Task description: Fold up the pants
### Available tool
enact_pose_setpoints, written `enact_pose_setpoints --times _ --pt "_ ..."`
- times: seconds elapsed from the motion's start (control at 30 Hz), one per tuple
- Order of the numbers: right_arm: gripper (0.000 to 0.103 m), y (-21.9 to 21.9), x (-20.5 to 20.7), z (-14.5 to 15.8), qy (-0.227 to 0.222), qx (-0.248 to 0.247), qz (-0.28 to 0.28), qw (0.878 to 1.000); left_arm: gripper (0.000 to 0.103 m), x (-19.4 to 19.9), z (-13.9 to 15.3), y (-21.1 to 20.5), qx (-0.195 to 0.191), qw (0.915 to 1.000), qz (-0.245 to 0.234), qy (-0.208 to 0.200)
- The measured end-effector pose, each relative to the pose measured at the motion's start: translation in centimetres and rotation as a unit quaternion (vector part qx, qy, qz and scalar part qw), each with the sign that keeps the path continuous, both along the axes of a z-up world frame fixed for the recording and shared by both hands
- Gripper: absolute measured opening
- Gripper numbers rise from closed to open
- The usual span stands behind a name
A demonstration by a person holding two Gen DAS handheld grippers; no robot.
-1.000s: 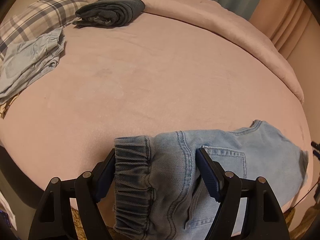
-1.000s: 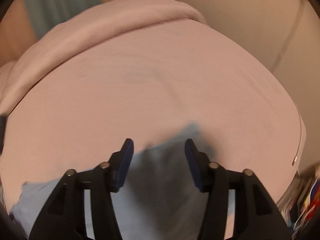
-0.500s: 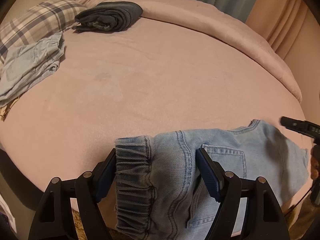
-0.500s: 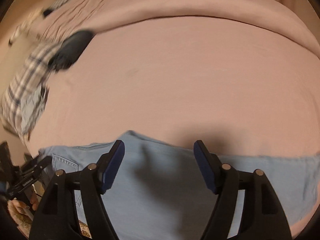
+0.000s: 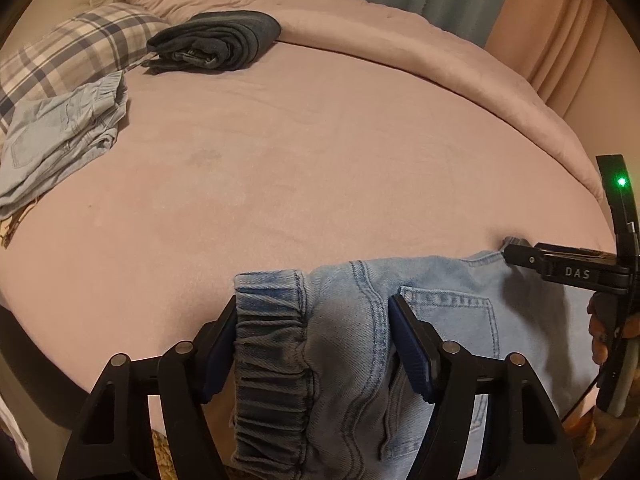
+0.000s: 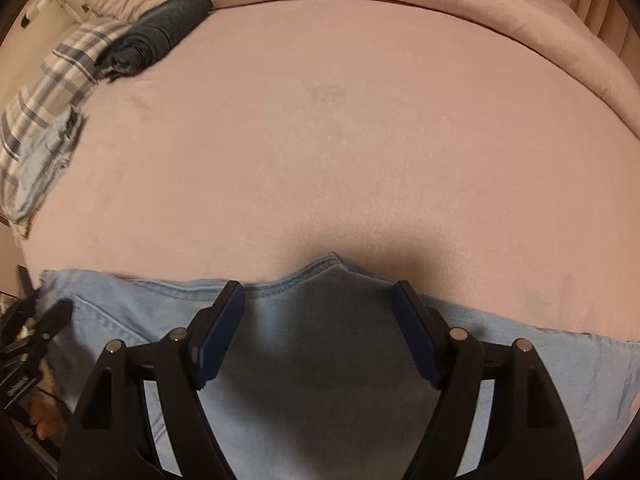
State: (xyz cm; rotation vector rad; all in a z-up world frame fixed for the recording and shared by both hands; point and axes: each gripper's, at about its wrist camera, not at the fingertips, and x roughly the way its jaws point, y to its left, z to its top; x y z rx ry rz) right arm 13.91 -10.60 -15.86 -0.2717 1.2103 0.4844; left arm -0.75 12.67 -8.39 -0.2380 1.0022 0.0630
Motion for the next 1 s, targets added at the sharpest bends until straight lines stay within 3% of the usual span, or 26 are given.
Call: enact_pose_setpoints --times 0.37,0.53,0.77,1.0 --pt "0.062 0.7 -0.4 0.0 -0.029 -0.016 0.003 0.999 0.066 0.2 -0.2 -0.1 0.006 1.0000 0.000 -0.001" --pt "0.047 0.5 -0.4 0.1 -0.029 -0.011 0.004 0.999 0.060 0.2 -0.1 0.0 0.005 1.0000 -0.004 -0.005" --pt "0.034 1.4 -0.8 0.7 -0.038 -0.018 0.018 0.999 0.054 0.4 0.7 1.3 -0.027 0.9995 0.006 -0.012" --pt "0.030 2.1 -0.4 0.4 -0.044 -0.020 0.022 0.999 0.054 1.4 0.0 1.5 -0.009 0.9999 0.005 -0.004"
